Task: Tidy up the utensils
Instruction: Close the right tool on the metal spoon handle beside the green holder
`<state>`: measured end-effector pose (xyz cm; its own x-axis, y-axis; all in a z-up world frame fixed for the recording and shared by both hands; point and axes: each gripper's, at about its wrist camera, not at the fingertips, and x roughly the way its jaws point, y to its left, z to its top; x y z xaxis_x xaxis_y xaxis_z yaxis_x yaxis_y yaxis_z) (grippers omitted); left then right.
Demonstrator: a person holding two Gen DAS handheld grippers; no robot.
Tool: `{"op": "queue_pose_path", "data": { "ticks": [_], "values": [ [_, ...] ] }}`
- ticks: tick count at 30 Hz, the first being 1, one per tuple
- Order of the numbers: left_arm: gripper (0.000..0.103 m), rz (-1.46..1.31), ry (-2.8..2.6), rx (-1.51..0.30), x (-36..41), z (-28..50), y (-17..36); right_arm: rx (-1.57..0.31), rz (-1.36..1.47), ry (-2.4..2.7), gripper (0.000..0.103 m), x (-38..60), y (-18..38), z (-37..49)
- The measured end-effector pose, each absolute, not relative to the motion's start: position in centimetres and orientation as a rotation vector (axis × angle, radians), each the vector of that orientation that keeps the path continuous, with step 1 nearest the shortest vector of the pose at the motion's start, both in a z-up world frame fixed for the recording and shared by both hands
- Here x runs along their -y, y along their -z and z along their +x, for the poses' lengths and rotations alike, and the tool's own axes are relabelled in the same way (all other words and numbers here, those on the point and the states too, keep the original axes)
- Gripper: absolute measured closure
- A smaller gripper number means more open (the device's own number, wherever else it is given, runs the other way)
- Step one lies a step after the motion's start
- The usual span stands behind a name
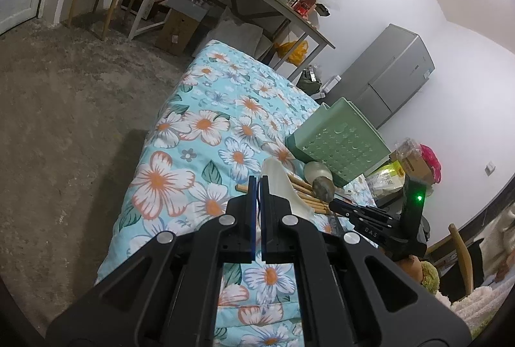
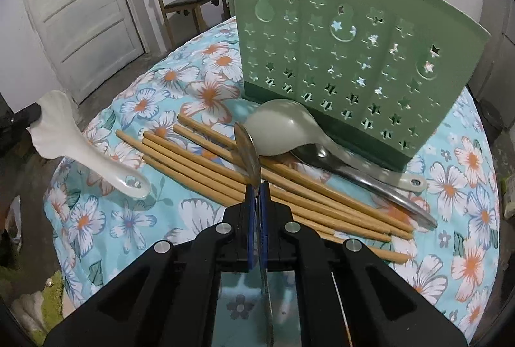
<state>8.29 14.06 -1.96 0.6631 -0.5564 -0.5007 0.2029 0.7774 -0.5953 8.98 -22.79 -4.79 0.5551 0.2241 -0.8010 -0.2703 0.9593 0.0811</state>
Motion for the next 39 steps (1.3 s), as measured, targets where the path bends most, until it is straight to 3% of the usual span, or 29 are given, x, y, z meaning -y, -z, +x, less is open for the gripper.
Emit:
{"op": "queue_pose_path", "data": {
  "ticks": [17,20,22,24,34,39],
  "values": [
    [0.103,-0.508,0.427,-0.686,-13.5,8.1,-0.5,-0.877,0.126,-0.37,0.101,24.1,4.0,10.4],
    [0.103,-0.503,0.435,-0.682,-13.0,8.2,-0.7,-0.911,0.184,-0.398,0.093,24.9,4.1,11.3],
    [0.103,-0.502,0.437,-0.682,-12.9,8.2,-0.7,-0.912,0.161,-0.406,0.073,24.8,3.9,11.9],
    [0.103,-0.502,0.437,-0.684,-13.0,8.2,-0.6,-0.913,0.129,-0.418,0.068,24.5,3.8,12.5],
    [0.103,-0.529,0.437,-0.7,-14.3,8.7,0.5,-0.935,-0.119,-0.515,0.069,21.2,3.5,14.3],
    [0.103,-0.558,0.443,-0.7,-15.0,9.0,1.2,-0.969,-0.113,-0.546,0.084,21.0,3.7,13.8]
  ]
}}
